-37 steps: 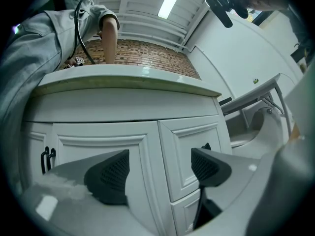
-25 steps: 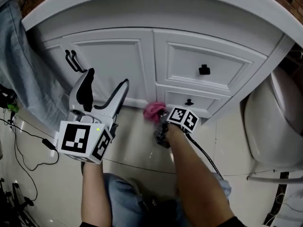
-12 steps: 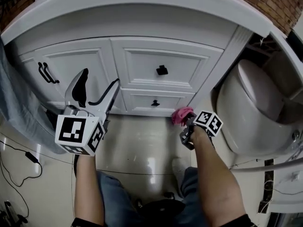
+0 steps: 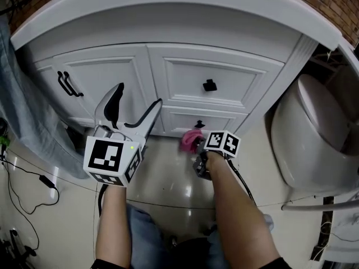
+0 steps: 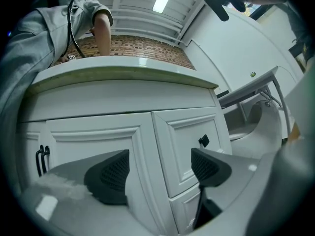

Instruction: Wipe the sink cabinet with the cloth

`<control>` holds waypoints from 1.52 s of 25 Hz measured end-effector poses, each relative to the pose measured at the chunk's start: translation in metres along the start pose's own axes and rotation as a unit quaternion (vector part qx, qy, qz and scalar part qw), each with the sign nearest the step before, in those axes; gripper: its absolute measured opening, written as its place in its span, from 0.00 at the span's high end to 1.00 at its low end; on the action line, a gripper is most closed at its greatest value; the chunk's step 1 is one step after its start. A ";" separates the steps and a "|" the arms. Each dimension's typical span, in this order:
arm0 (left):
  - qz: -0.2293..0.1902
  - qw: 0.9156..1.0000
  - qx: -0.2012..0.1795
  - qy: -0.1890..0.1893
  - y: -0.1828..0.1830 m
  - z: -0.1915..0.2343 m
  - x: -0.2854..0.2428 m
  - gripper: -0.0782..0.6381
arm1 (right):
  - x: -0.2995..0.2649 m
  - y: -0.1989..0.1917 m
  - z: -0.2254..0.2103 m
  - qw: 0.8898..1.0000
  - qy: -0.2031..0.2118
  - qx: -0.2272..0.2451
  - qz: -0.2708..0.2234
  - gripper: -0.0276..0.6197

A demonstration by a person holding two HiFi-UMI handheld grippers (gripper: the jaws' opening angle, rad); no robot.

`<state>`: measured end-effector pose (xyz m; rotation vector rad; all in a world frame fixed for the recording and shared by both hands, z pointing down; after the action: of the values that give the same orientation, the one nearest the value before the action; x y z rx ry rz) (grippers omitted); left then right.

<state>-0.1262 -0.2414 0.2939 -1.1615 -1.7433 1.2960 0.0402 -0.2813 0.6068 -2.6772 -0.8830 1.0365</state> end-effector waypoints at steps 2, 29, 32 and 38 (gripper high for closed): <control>0.008 1.000 -0.001 0.008 -0.006 0.008 0.003 0.34 | -0.028 -0.019 0.025 0.999 0.028 -0.010 0.016 0.87; -0.020 1.000 -0.003 -0.011 0.031 -0.017 0.013 0.34 | 0.089 0.051 -0.059 0.989 -0.059 -0.057 -0.120 0.87; -0.024 1.000 -0.005 -0.009 0.047 -0.027 0.027 0.34 | 0.093 0.046 -0.031 0.994 -0.030 0.003 -0.109 0.87; -0.067 0.997 0.038 0.007 0.081 -0.040 0.070 0.38 | 0.145 0.069 0.077 0.978 0.076 -0.019 -0.191 0.87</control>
<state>-0.0962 -0.1527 0.2277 -0.9911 -1.7155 1.2609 0.1085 -0.2613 0.4436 -2.4331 -1.3252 0.7248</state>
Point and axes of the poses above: the fingertips, and each gripper's own axes: x backward along the fingers, z to its left, y out of its top, the point moved 2 cm from there along x, backward along the fingers, and after that the axes turned 5 degrees about -x, right-handed, at the moved point
